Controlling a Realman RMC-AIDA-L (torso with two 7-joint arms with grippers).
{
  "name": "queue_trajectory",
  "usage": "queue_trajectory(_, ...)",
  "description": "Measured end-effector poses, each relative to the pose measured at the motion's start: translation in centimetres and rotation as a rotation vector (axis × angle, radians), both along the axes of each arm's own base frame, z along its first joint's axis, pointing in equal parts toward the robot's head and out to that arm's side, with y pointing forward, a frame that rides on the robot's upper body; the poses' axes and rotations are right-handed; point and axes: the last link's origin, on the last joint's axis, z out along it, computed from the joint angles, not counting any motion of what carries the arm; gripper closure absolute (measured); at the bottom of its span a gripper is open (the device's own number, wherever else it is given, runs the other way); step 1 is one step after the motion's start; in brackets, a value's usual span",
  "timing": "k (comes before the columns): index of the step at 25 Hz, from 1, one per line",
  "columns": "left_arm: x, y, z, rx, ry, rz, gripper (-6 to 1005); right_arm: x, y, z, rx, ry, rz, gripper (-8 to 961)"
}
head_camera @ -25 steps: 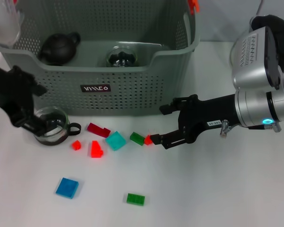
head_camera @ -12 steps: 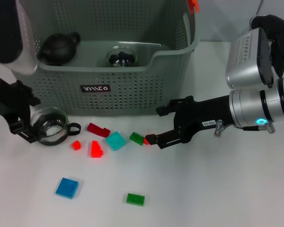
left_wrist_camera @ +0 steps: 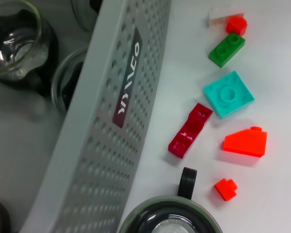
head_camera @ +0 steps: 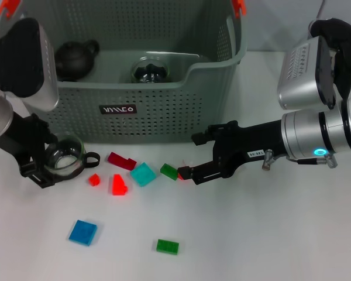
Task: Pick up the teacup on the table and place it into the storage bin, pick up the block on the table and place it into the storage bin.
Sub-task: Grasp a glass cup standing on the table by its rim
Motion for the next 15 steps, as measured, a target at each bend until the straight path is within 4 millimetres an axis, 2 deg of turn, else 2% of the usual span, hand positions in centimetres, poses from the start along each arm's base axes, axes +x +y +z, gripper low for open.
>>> queue_trajectory(15, -1.5, 0.0, -1.9, -0.043, 0.008, 0.028, 143, 0.0, 0.0, -0.1, 0.001, 0.002, -0.004, 22)
